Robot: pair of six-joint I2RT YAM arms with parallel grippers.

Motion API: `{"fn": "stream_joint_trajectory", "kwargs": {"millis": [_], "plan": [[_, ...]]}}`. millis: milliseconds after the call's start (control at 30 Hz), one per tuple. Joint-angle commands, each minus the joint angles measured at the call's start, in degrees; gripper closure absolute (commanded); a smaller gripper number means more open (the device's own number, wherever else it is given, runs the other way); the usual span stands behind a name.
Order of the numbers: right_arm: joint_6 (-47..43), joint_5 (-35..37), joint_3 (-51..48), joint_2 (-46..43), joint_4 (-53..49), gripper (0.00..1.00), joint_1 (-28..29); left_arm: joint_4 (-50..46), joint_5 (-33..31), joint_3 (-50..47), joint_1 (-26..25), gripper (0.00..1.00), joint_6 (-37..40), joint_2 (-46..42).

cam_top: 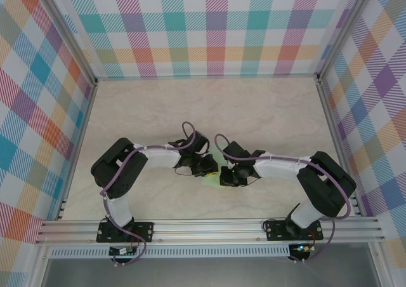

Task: Fold a paper plane with a square sheet of paper (pick it up from the middle)
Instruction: Fold the triangle a second time at the center of the table.

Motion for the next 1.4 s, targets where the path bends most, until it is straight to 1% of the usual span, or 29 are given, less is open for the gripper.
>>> {"fn": "stream_joint_trajectory", "kwargs": {"millis": [0,200,367,867,1100,1267,1367], "plan": [[0.61,1.56,-3.05,3.08,-9.77,0.9,0.28,-1.13,-2.48,-0.63,1.78,0.84,3.07,1.69],[1.24,2.03,-2.57,4.39,-11.34,0.9,0.23,-3.22,-2.34,0.95,2.95,0.84,4.59,0.12],[1.5,2.05,-2.34,5.3,-11.69,0.9,0.22,-5.38,-3.75,1.94,3.91,0.84,5.91,0.19],[1.89,2.38,-3.59,4.85,-11.74,0.9,0.21,-6.93,-4.45,2.51,8.12,0.84,8.86,1.07],[1.86,2.38,-3.77,4.7,-11.83,0.9,0.28,-8.04,-4.2,3.88,8.77,0.84,10.41,1.82],[1.75,2.29,-3.86,4.5,-11.89,0.9,0.26,-10.18,-4.93,5.57,9.21,0.84,12.27,0.18],[1.71,2.25,-3.83,4.43,-11.97,0.9,0.21,-9.74,-3.51,5.79,9.39,0.84,12.73,-2.4]]}}
